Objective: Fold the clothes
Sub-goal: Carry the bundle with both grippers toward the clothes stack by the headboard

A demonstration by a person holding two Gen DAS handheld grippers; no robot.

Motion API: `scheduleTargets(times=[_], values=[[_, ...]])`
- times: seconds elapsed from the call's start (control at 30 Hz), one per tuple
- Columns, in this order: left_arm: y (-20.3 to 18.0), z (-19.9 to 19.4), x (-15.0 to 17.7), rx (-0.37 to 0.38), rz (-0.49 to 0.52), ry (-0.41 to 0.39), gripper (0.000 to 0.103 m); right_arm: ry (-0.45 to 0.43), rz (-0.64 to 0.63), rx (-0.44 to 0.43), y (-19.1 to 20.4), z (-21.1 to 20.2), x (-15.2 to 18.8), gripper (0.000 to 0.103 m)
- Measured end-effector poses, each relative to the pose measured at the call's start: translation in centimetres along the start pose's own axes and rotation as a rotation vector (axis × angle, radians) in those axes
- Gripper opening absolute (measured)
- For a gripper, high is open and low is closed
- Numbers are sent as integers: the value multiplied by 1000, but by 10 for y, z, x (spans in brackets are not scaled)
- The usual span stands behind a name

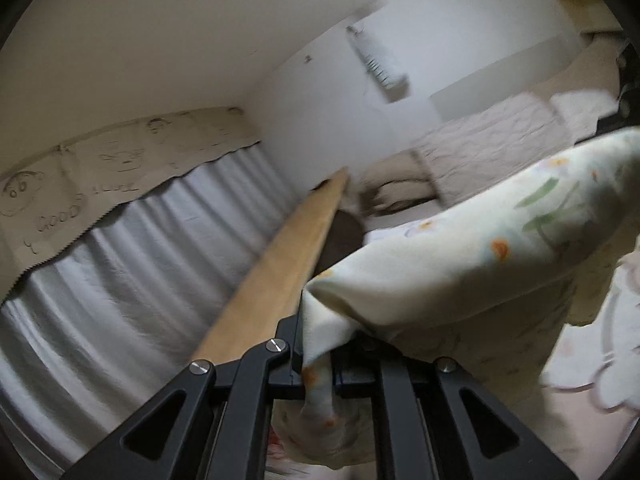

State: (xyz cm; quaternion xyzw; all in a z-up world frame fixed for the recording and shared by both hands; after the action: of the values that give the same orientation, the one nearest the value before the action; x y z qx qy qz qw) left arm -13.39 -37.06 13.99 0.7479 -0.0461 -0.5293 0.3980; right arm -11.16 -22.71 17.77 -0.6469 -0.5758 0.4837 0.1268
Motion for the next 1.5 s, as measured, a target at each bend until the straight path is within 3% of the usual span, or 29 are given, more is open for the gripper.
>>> scheduleTargets(times=[0.2, 0.27, 0.37, 0.5, 0.6, 0.67, 0.77, 0.83, 0.93, 1.07, 1.2, 1.3, 1.47, 1.5], values=[[-6, 54, 44, -72, 128, -20, 10, 53, 27, 11, 15, 67, -54, 15], [-8, 57, 56, -113, 191, -74, 11, 77, 28, 24, 20, 87, -61, 15], [-19, 52, 88, -201, 357, -215, 11, 94, 25, 52, 28, 102, -63, 15], [-43, 30, 154, -235, 590, -300, 11, 70, -53, 81, 68, 89, -41, 15], [-69, 3, 225, -212, 816, -366, 11, 53, -128, 29, 126, 79, -13, 15], [-88, -12, 282, -160, 1004, -388, 11, 57, -122, -73, 169, 76, 10, 15], [-99, -19, 329, -124, 1147, -385, 11, 104, -104, -211, 231, 87, 40, 15], [-95, -18, 339, -142, 1186, -390, 11, 125, -105, -243, 257, 95, 50, 15], [-82, -8, 329, -238, 1211, -419, 11, 115, -93, -235, 261, 96, 45, 15], [-53, -5, 315, -381, 1233, -491, 11, 63, -16, -198, 226, 77, 18, 15], [-42, -15, 348, -333, 1320, -485, 11, 33, -27, -224, 239, 57, 16, 15], [-52, -22, 381, -245, 1377, -434, 11, 55, -85, -256, 270, 62, 25, 15], [-60, -30, 399, -170, 1328, -385, 11, 89, -106, -264, 308, 66, 37, 15], [-60, -30, 399, -161, 1306, -371, 16, 92, -100, -263, 310, 67, 38, 15]])
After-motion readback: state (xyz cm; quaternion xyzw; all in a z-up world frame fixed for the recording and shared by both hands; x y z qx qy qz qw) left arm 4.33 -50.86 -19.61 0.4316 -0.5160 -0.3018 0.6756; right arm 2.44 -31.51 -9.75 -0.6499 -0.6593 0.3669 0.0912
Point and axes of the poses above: each gripper's, at about its wrist camera, not at the fingertips, and z roughly the way its jaws point, y to its left, x to its underside, the point moved 1 cm from there along z, roughly the way its jaws point, and after that the axes turned 11 degrees about -x, right-handed, at the moved point
